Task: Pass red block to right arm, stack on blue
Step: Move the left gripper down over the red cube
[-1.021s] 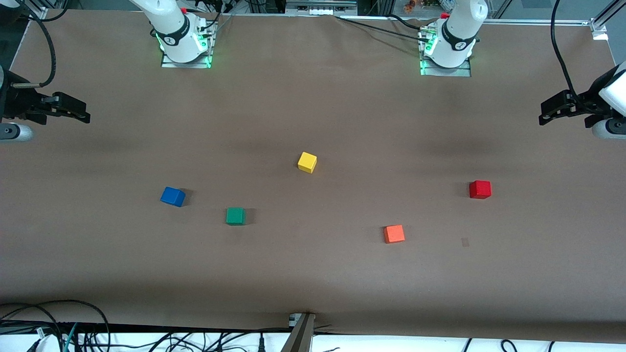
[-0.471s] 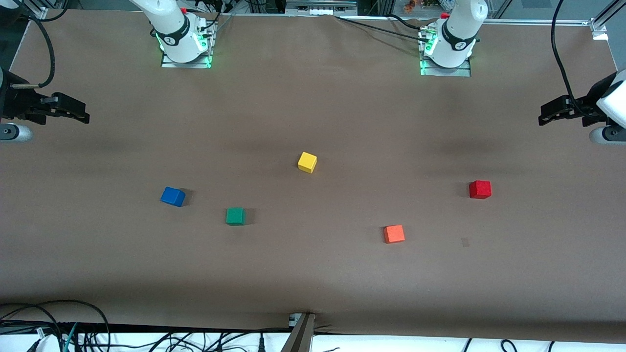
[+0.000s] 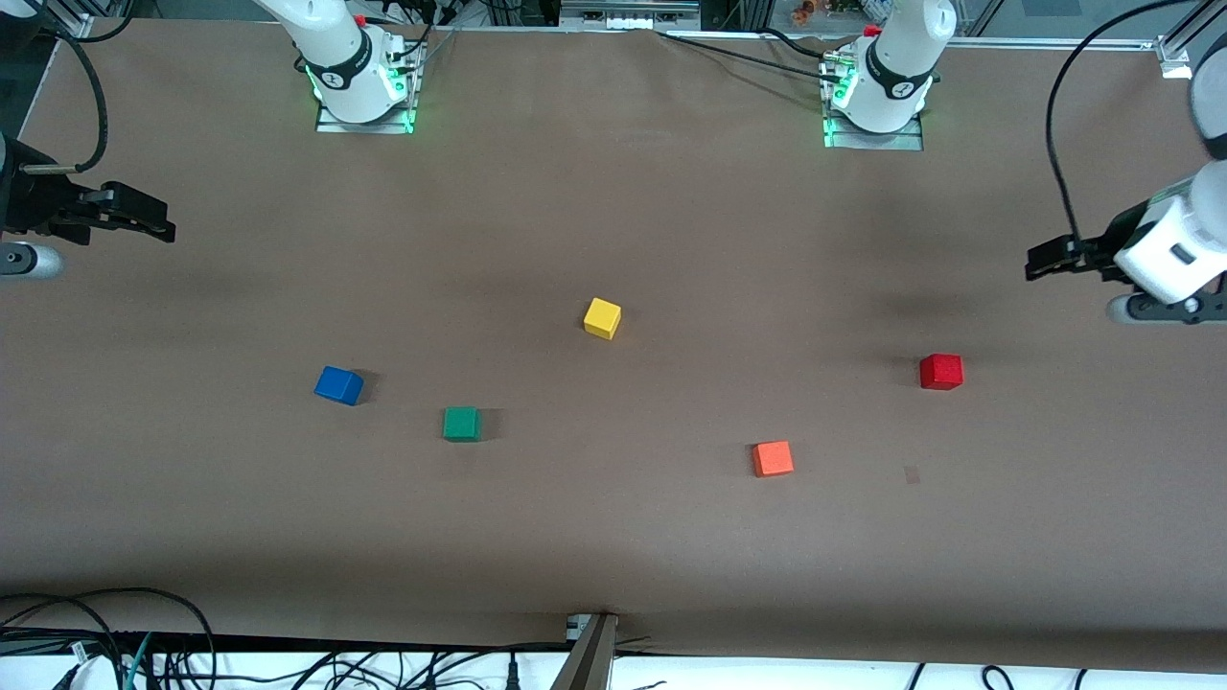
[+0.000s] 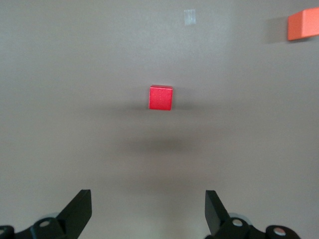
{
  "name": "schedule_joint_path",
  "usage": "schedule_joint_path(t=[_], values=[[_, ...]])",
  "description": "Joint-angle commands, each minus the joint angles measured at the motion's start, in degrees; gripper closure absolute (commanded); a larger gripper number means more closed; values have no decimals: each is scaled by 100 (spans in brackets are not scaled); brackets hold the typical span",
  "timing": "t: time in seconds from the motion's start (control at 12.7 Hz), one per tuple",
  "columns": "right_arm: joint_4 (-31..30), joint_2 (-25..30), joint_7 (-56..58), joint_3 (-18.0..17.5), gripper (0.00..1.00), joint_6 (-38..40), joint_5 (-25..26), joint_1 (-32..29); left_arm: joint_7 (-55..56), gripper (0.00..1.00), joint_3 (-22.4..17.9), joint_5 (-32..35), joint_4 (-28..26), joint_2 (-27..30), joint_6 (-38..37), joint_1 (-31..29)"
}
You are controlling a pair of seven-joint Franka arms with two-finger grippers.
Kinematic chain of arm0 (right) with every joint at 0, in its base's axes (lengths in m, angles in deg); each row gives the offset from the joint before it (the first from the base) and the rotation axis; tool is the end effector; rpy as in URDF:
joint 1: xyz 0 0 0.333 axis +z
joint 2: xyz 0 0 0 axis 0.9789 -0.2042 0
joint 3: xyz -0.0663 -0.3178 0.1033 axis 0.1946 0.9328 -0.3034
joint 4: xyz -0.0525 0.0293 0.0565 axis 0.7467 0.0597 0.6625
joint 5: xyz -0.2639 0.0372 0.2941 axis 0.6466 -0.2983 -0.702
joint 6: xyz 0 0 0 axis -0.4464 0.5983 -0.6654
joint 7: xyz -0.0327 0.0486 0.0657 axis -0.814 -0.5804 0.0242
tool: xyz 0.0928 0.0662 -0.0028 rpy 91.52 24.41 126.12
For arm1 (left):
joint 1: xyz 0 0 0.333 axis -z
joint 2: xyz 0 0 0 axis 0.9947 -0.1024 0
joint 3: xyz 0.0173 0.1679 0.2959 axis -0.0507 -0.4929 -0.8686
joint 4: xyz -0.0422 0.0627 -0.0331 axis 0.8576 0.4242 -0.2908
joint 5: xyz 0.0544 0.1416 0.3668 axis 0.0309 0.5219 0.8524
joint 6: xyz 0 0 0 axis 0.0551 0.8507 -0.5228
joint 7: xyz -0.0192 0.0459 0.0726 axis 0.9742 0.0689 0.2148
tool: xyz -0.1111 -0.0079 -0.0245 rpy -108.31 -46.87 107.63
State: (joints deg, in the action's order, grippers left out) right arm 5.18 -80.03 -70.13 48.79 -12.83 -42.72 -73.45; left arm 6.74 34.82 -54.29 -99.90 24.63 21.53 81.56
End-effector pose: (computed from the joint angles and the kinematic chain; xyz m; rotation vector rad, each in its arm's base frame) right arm 0.5854 0.0046 0.6238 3.1307 0.0712 -0.2167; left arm 0.5729 0.0393 0.5015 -3.1089 -0.0216 0.2766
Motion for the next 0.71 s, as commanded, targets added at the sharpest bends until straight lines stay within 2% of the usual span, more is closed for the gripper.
schedule_joint_path(t=[0.0, 0.47, 0.63], values=[[146, -57, 70, -35, 0, 42, 40, -46, 43, 0, 6, -68, -274, -308, 362, -17], [146, -57, 70, -35, 0, 42, 40, -38, 34, 0, 15, -68, -352, -1240, 994, -69], [146, -57, 61, -35, 0, 42, 31, -38, -1, 0, 15, -68, -851, -1303, 1712, -131]])
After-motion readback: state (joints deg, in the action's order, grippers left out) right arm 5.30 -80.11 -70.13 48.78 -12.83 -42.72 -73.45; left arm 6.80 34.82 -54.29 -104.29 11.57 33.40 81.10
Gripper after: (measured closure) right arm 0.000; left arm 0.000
